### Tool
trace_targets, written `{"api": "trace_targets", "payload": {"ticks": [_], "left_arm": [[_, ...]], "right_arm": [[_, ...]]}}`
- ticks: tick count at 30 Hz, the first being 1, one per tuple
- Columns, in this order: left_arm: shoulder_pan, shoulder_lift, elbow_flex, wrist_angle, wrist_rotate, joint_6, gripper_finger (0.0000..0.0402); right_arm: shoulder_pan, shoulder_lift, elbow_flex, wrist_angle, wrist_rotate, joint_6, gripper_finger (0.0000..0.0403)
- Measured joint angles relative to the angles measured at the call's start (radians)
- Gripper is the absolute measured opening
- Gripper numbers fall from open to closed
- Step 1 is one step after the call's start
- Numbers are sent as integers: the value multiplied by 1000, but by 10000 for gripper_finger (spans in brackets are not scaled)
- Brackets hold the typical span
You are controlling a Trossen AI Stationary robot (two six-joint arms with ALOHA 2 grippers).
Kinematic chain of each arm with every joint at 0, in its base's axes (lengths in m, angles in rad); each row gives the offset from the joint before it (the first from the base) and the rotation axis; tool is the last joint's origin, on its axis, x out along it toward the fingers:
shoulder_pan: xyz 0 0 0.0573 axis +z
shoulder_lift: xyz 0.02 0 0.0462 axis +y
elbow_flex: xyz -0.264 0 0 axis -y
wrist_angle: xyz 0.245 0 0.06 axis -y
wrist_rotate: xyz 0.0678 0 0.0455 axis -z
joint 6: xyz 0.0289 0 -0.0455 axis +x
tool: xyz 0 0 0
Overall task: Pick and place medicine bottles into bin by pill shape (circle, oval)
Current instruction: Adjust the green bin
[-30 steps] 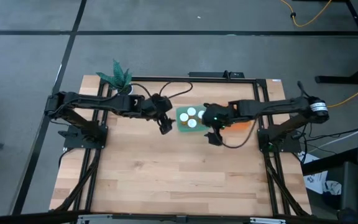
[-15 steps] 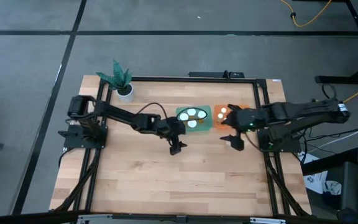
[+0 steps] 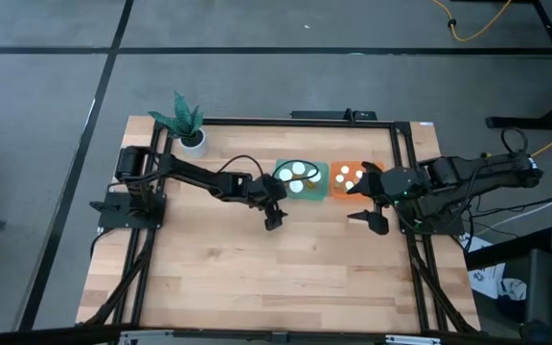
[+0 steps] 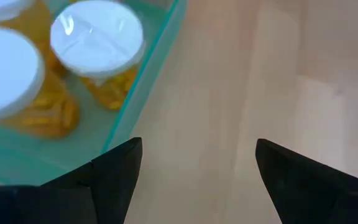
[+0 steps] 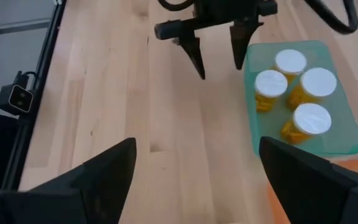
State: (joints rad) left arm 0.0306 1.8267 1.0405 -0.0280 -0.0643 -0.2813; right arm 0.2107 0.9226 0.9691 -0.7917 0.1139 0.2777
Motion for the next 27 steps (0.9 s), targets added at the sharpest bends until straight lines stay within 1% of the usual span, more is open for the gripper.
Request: {"api": "trace_targets", "payload": {"ticks": [4, 11, 14, 18, 21, 25, 27], "left_arm": [[9, 0, 0, -30, 2, 0, 307], [-20, 0, 5, 41, 49, -7, 307], [-38, -11, 38, 19, 63, -5, 307], [-29, -90, 90, -76, 60, 8, 307], [7, -173, 109, -152, 57, 46, 307], [45, -264, 113, -129, 37, 107, 307], [55, -289, 112, -111, -4, 108, 307]], "right_arm": [[0, 0, 0, -8, 0, 1, 339], [0, -1, -5, -6, 0, -3, 339], [0, -1, -67, 36, -1, -26, 339], [-1, -1, -163, 131, -3, -22, 339], [-1, 0, -193, 146, -2, 6, 339], [-1, -1, -195, 149, -2, 32, 339], [-1, -1, -195, 151, -2, 31, 339]]}}
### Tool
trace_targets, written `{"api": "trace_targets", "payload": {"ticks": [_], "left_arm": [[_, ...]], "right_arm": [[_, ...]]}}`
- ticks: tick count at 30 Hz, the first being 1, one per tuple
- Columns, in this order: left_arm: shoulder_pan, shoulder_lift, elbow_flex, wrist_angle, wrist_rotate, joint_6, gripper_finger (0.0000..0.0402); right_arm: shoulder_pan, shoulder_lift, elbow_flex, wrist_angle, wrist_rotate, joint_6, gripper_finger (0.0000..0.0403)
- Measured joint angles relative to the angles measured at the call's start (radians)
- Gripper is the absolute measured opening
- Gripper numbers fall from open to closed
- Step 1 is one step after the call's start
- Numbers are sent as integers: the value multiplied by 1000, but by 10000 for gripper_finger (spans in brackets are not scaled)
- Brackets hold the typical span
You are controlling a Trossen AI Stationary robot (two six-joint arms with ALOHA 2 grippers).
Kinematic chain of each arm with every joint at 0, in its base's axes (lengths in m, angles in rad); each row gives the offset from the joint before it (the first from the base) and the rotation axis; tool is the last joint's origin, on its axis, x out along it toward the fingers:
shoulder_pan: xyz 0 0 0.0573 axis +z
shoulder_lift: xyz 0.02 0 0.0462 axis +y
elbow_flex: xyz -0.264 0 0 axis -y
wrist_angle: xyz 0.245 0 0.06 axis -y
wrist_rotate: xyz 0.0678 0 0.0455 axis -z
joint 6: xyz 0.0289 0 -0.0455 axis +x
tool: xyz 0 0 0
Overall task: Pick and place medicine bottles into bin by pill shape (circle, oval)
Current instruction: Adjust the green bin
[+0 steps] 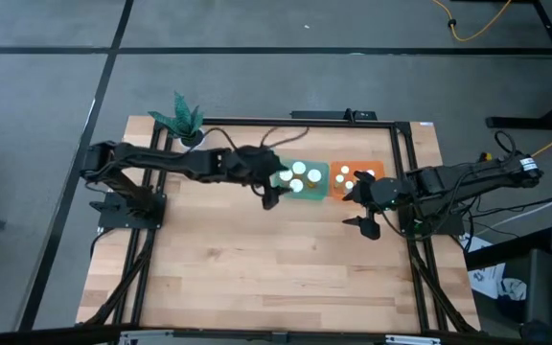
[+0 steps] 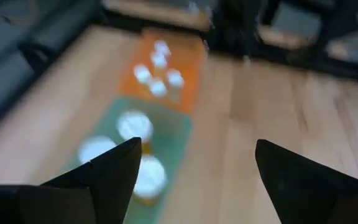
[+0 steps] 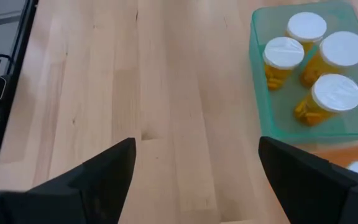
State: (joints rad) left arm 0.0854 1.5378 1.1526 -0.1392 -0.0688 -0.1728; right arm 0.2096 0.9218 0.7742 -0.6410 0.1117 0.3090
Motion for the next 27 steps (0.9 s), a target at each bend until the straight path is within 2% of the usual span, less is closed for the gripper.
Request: {"api": "trace_targets", "payload": {"ticks": [2, 12, 15, 20, 27], "left_arm": [[8, -16, 0, 33, -44, -1, 307], [49, -26, 0, 203, -118, 109, 307], [68, -25, 0, 163, -106, 137, 307], [117, 24, -2, 7, -99, 239, 307], [122, 110, -2, -59, -93, 322, 307]], "right_arm": [[0, 0, 0, 2, 0, 0, 339], [0, 0, 0, -18, 0, -2, 339], [0, 0, 0, -17, 0, -10, 339], [0, 0, 0, -16, 0, -41, 339], [0, 1, 0, -14, 0, -28, 339]]}}
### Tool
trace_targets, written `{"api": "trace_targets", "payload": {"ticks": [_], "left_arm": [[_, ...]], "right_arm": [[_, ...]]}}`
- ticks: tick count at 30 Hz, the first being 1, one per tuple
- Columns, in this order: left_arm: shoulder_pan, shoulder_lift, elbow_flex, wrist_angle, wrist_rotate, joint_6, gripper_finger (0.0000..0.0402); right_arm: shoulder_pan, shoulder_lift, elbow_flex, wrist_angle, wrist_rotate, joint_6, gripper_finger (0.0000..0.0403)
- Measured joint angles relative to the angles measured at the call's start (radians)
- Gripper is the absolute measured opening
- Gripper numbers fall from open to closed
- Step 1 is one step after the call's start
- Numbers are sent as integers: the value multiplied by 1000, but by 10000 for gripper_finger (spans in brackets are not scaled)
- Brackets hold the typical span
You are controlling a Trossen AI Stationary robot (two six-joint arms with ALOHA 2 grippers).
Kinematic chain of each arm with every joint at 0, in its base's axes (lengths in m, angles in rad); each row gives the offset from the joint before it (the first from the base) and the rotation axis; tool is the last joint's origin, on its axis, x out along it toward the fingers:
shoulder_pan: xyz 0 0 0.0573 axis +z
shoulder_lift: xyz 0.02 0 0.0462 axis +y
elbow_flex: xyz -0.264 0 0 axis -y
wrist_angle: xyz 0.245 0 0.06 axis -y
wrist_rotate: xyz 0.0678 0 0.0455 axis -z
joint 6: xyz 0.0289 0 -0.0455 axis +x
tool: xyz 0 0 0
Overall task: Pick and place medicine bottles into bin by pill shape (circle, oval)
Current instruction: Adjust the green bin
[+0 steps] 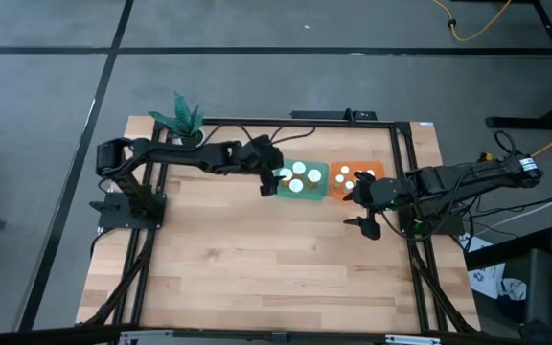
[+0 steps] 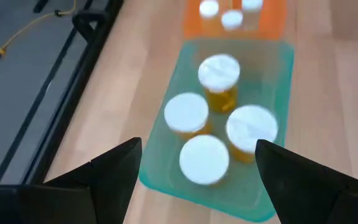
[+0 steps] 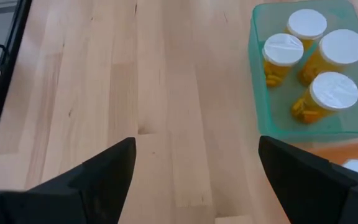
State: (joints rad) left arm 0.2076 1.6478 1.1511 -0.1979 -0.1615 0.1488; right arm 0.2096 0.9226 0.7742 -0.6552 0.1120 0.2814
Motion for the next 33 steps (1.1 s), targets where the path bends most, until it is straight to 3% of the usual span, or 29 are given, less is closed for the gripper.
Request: {"api": "trace_targets", "payload": {"ticks": [17, 33], "left_arm": [[0, 151, 0, -32, 22, 18, 307], [-65, 145, 1, -67, -25, -62, 307]], "right_arm": [[0, 0, 0, -2, 0, 2, 339], [1, 0, 0, -10, 0, 1, 339]]}}
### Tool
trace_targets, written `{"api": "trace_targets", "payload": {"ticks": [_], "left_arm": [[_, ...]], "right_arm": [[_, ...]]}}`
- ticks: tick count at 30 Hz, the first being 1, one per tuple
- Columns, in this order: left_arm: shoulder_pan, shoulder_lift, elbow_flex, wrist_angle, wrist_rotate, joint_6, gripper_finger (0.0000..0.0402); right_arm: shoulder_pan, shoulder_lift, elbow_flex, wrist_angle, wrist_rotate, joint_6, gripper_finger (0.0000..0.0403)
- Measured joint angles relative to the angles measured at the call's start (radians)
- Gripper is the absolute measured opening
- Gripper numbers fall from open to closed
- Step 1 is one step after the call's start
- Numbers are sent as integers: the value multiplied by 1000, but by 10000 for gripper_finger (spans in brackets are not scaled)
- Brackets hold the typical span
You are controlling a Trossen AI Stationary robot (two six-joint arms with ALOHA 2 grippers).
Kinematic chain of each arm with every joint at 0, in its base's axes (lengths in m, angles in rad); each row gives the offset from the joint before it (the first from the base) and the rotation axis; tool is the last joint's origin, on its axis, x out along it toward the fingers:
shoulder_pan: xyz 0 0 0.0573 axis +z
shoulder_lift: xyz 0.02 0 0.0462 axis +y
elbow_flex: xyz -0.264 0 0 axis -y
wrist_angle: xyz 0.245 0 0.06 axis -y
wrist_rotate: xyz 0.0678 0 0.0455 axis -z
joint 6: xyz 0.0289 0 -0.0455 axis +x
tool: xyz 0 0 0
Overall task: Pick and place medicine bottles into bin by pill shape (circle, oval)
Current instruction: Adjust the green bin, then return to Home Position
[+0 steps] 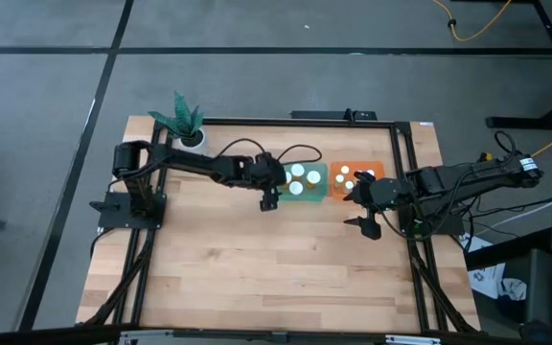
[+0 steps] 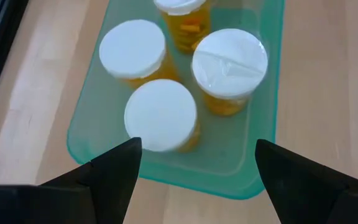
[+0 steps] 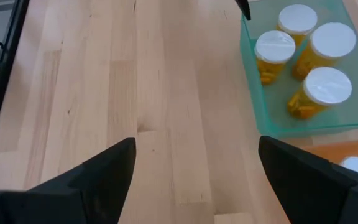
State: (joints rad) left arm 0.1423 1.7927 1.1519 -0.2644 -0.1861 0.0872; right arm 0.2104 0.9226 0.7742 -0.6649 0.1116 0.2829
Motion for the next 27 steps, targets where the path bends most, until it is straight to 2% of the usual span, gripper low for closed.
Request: {"api": "trace_targets", "payload": {"ticks": [17, 20, 24, 27], "left_arm": [[-28, 1, 0, 4, -42, -32, 307], [-28, 1, 5, -2, -80, -31, 307], [-29, -15, 65, -43, -111, -12, 307], [-37, -54, 139, -154, -116, -9, 307]], "right_arm": [[0, 0, 0, 0, -8, 4, 339], [0, 0, 0, 0, -8, 4, 339], [0, 0, 0, 0, -9, 5, 339], [0, 0, 0, 1, -9, 3, 339]]}}
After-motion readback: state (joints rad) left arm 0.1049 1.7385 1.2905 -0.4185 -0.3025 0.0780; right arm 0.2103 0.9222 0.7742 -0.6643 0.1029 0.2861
